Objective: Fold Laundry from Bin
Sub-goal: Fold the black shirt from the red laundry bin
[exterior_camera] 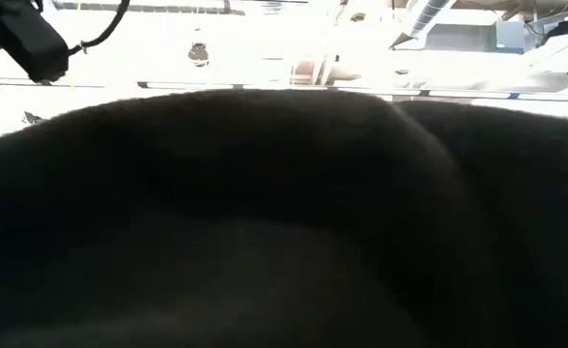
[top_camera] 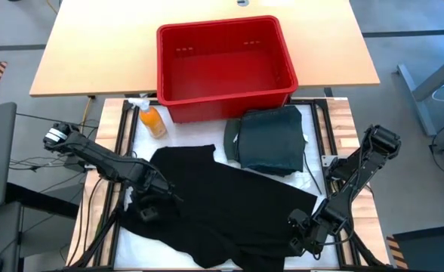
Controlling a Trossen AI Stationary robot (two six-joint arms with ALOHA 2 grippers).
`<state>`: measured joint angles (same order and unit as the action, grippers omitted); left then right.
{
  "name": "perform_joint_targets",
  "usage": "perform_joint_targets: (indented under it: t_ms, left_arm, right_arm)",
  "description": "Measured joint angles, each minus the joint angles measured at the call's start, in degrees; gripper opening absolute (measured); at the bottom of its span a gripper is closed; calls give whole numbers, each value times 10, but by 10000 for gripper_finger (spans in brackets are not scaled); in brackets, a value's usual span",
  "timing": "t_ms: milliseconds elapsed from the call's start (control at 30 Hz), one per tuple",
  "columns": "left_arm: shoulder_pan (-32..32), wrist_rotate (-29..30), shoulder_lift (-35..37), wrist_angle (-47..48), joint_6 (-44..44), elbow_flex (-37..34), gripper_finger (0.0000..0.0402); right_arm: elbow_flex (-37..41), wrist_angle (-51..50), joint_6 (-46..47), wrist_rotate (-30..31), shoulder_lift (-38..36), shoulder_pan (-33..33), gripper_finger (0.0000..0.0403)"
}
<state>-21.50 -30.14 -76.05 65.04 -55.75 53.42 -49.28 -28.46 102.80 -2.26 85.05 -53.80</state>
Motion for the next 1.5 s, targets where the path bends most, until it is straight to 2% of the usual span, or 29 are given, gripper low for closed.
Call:
perform_joint_targets:
  t_ms: [233,333,467,667,800,967,1067,1133,1500]
  left_arm:
    - [-3,84,0,96,10,0,72]
    - [-3,151,4,135,6,0,102]
    - [5,258,41,114,-37,0,134]
    - [75,340,104,92,-49,-2,157]
    - [145,350,126,71,-23,-46,158]
    - [233,318,136,-49,31,-154,158]
    - [274,342,136,-72,35,-203,158]
    - [288,366,136,-87,29,-219,158]
    - [308,407,131,-136,79,-244,158]
  right_arm:
    - [0,2,1,-5,0,0,22]
    - [0,2,2,-6,0,0,22]
    - [0,3,2,-6,0,0,22]
    - [0,8,2,-9,0,0,22]
    - [0,8,2,-12,0,0,22]
    - [0,7,2,-14,0,0,22]
    - [0,7,2,-14,0,0,22]
    - [0,7,2,-15,0,0,22]
    - [0,11,2,-24,0,4,22]
